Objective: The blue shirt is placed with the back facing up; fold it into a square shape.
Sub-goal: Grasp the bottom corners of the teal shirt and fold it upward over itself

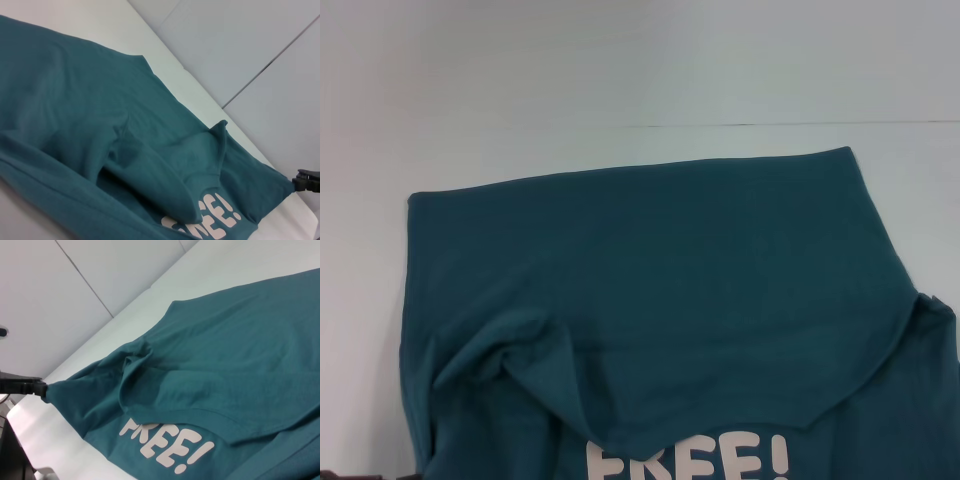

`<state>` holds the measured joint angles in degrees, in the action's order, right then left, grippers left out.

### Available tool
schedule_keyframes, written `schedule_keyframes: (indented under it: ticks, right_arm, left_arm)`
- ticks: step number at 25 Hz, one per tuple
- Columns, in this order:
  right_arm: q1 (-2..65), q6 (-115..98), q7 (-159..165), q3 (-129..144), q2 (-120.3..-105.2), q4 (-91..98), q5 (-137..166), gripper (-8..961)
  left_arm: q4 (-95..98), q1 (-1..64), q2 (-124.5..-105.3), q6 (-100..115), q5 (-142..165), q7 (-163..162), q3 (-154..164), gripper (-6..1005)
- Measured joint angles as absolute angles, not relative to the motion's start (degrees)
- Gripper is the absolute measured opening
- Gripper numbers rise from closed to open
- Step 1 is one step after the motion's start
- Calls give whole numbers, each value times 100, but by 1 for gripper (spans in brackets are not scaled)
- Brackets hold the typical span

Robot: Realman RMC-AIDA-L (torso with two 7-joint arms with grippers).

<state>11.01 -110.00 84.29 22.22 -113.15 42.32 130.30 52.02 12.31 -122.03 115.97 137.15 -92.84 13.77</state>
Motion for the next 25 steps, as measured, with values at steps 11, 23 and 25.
schedule_keyframes:
  ticks: [11,23,25]
  right_arm:
    - [1677,-10955,8567,1402,-11206,4236,12976,74]
    - [2917,-8908,8867,1044,-11137,3783,12963,88]
    - [3114,-8421,8873,1043,-11132,3617,12956,91]
  left_arm:
    - [4915,1923,-11971,11425,13669,-9467,731,28]
    - [4036,3226,-11623,9525,13360,-9785,508,27]
    - [3938,3368,-11593,9085,13249,-9845,528,27]
